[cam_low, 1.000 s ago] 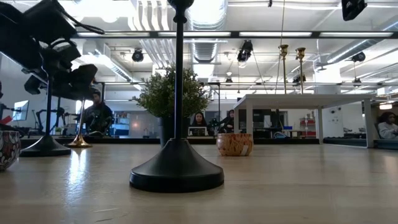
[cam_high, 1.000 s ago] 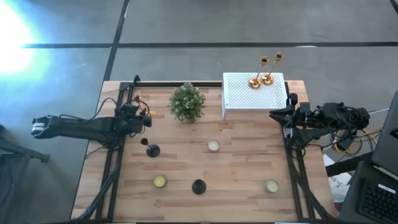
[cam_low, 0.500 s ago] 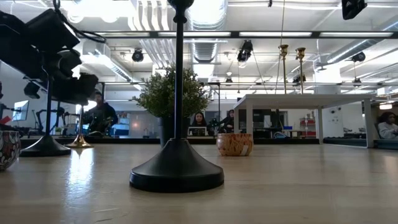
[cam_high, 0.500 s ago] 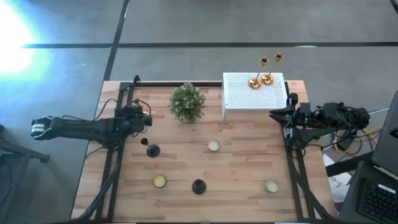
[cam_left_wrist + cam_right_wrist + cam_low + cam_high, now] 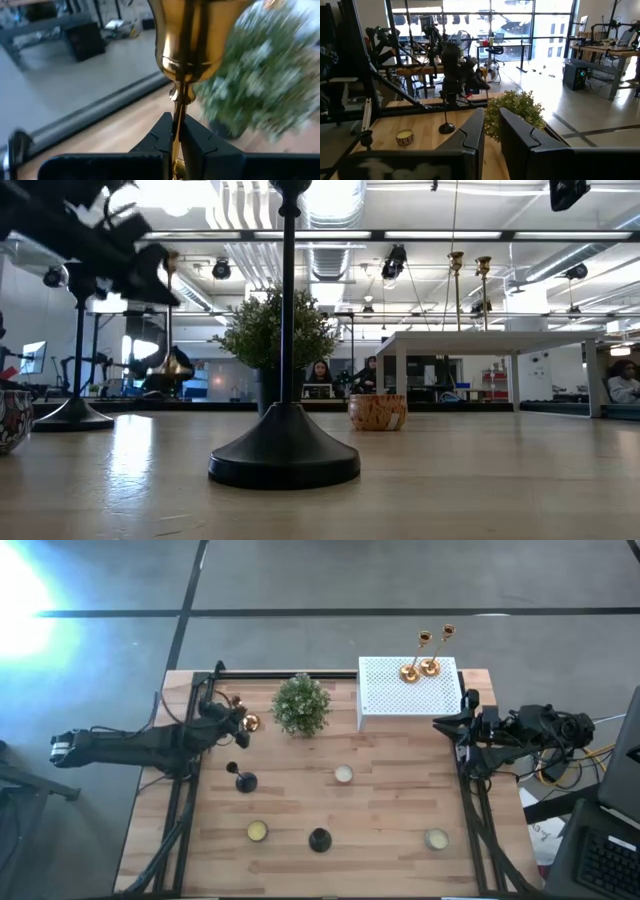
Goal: Pick & Place candle stick holders
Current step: Put the gold candle holder on the shelf
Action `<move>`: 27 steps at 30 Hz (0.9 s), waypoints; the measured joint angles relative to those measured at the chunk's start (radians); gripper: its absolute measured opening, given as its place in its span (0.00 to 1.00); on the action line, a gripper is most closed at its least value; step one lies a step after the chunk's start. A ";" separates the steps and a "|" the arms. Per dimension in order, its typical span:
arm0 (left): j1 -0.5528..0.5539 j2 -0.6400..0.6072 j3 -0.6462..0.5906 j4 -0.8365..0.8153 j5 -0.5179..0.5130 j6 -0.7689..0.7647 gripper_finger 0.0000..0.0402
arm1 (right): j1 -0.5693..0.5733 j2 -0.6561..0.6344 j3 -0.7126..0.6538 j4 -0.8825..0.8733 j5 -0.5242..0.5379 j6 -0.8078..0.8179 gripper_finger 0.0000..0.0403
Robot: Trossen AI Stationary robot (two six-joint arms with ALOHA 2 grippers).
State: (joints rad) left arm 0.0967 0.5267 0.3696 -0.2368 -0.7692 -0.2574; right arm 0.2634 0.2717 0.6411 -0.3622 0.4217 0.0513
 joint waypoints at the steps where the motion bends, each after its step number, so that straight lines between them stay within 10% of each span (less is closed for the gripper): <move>1: 0.000 -0.010 0.031 -0.021 0.007 0.020 0.05 | 0.000 0.000 0.000 0.000 0.000 0.001 0.11; 11: 0.002 -0.003 0.462 -0.153 0.204 0.124 0.05 | 0.000 0.035 -0.001 0.000 0.003 0.058 0.11; 27: 0.035 0.574 1.031 -0.331 0.486 0.378 0.05 | 0.000 0.293 0.136 0.000 0.076 0.050 0.17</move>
State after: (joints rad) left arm 0.1317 1.1010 1.4005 -0.5675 -0.2831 0.1203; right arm 0.2634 0.5645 0.7776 -0.3620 0.4976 0.1017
